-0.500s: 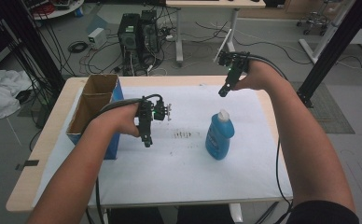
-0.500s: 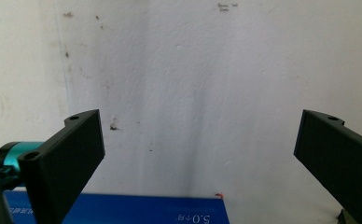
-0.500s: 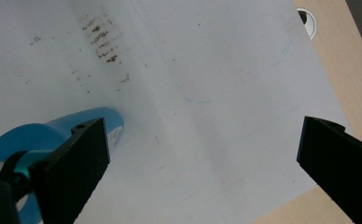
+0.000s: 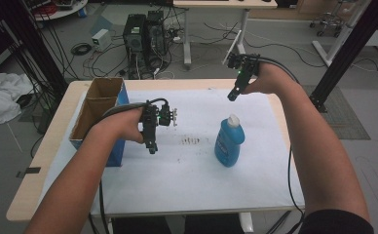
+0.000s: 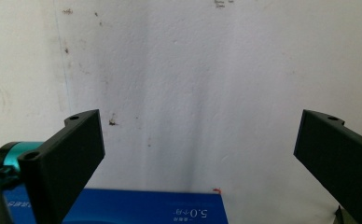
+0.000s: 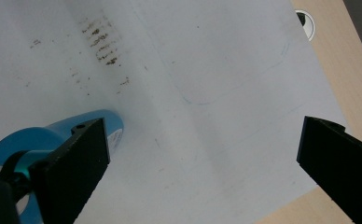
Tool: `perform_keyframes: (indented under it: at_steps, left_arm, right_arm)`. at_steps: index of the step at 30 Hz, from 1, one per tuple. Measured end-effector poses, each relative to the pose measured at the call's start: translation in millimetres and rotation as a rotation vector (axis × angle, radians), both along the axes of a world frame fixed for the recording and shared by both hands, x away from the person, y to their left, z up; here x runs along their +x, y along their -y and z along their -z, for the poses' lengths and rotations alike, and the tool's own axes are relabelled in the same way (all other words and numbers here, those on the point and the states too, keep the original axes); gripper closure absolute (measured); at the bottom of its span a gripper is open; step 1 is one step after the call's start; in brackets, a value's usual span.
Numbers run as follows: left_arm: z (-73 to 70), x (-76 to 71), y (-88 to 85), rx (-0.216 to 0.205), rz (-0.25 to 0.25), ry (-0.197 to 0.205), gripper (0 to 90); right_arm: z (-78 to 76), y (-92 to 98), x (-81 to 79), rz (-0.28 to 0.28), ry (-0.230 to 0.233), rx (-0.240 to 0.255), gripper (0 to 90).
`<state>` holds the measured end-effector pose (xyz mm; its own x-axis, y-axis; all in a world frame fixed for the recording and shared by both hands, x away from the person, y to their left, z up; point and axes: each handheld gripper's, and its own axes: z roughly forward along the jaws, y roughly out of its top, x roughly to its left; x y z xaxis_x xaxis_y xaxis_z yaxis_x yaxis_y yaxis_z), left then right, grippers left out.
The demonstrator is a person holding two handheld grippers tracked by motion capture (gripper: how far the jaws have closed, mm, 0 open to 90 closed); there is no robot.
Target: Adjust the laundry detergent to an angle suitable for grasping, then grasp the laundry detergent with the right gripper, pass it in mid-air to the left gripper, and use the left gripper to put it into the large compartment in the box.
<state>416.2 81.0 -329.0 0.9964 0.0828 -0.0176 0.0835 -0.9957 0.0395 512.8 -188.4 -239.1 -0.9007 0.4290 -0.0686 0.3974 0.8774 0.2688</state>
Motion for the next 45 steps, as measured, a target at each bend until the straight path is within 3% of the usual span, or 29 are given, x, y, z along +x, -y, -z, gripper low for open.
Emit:
perform_keyframes:
  at_steps: [15,22,29,45]
  left_arm:
    - [1.2,1.5,0.3,0.001,-0.006,-0.009,1.6]
    - [4.1,3.7,2.7,0.011,0.001,-0.007,1.6]
    - [4.0,3.9,1.3,0.010,-0.003,-0.006,1.6]
    - [3.0,-3.6,-2.5,0.015,0.010,0.004,1.6]
  right_arm:
    - [-2.5,5.5,2.2,0.012,-0.002,0.004,1.4]
    - [3.2,1.1,4.6,0.003,-0.007,-0.013,1.5]
    - [4.8,-1.6,7.1,-0.017,-0.015,0.012,1.4]
    - [18.0,-3.2,8.1,0.006,-0.036,0.015,1.4]
